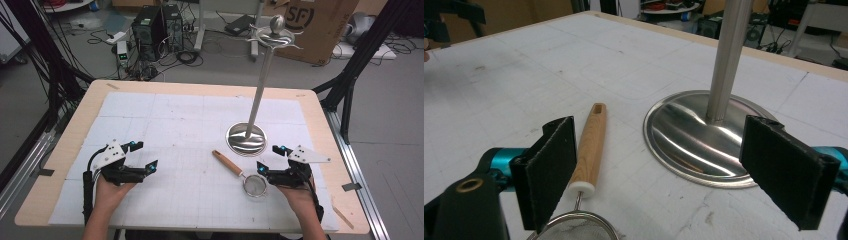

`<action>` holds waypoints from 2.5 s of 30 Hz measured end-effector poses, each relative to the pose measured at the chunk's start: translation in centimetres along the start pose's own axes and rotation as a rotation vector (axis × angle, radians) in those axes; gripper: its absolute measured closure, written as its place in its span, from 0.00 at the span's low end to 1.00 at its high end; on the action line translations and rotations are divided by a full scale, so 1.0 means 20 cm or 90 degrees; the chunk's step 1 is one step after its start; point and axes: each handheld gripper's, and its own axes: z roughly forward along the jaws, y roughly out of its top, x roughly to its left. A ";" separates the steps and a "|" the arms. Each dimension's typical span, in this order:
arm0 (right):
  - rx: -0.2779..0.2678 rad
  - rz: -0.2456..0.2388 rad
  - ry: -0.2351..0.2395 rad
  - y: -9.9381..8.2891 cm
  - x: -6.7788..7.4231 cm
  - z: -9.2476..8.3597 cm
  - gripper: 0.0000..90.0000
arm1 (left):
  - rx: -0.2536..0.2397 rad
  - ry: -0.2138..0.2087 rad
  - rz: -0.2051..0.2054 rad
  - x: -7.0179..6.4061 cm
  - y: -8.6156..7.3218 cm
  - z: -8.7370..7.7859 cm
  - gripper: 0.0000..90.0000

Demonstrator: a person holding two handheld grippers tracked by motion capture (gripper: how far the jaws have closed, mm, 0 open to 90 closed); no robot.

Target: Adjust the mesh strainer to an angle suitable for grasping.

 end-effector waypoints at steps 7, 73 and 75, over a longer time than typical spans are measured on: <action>0.010 0.012 0.016 -0.01 -0.01 0.01 0.16 | 0.012 0.002 -0.004 0.01 -0.01 0.02 0.18; 0.375 -0.104 0.126 0.04 0.20 0.34 0.74 | 0.015 -0.014 0.000 -0.03 0.00 0.00 0.19; 0.373 -0.096 0.129 0.05 0.19 0.35 0.71 | 0.015 -0.014 0.001 -0.03 0.00 0.00 0.19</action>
